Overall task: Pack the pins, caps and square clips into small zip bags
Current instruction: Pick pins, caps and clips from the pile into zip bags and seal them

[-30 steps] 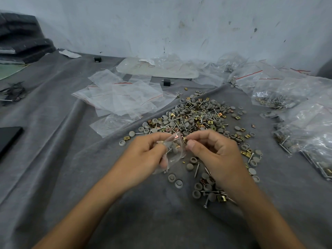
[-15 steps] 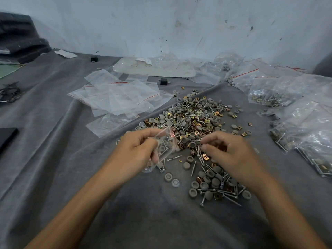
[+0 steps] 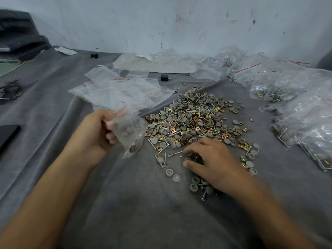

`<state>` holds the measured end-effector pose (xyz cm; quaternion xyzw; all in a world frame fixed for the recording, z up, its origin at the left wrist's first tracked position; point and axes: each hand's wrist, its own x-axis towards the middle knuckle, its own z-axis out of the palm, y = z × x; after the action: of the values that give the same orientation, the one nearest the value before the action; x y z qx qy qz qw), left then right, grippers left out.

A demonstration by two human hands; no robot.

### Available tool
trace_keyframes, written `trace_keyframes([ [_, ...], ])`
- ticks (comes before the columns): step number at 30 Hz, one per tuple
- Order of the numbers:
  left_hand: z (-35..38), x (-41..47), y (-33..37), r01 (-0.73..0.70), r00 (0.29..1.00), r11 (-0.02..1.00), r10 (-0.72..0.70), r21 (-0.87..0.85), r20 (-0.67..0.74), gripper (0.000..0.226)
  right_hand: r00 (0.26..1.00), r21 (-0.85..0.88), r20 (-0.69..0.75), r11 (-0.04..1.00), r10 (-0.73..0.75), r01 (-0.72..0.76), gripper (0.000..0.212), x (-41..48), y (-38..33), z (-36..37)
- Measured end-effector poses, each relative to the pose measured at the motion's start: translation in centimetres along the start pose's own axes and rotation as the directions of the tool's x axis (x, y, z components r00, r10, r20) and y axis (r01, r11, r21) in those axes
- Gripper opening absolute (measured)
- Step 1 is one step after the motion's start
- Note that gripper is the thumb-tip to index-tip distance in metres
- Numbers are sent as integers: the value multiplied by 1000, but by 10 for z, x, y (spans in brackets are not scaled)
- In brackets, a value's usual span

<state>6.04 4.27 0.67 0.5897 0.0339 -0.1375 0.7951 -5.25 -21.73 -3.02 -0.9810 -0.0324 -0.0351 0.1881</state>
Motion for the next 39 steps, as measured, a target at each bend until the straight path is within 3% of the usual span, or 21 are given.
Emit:
trace_keyframes([
  [8, -29, 15, 7, 152, 988, 917, -143, -368, 50, 8, 998, -13, -44, 999, -36, 35, 11, 0, -5, 3],
  [11, -36, 19, 8, 184, 978, 882, -207, -435, -6, 14, 997, -5, -63, 999, -40, 39, 5, 0, -8, 2],
  [15, -49, 22, 10, 133, 975, 862, -202, -489, -91, 27, 998, 33, -60, 999, -32, 34, 17, 1, -10, 4],
  [19, -38, 12, 16, 77, 997, 929, -74, -362, 22, 10, 1000, 19, -31, 1000, -1, 1, 21, 1, -8, 0],
  [24, 6, -4, 0, 26, 992, 999, -21, -36, 125, 27, 998, 35, -59, 999, -20, 22, 20, -2, -12, -2],
  [27, 31, -19, -19, -12, 960, 983, -40, 182, 276, 41, 994, 94, -108, 996, 14, -4, 19, -2, -9, -2],
  [31, 48, -32, -38, -153, 890, 893, -61, 423, 451, 32, 960, 219, -270, 976, 80, -19, 16, 0, -6, -8],
  [35, 52, -34, -46, -234, 886, 801, -57, 550, 460, 35, 926, 598, -300, 801, 230, -5, 18, 1, -7, -14],
  [39, 54, -35, -48, -234, 888, 804, -53, 547, 458, 34, 949, 770, -264, 630, 171, 101, 27, -1, -17, -15],
])
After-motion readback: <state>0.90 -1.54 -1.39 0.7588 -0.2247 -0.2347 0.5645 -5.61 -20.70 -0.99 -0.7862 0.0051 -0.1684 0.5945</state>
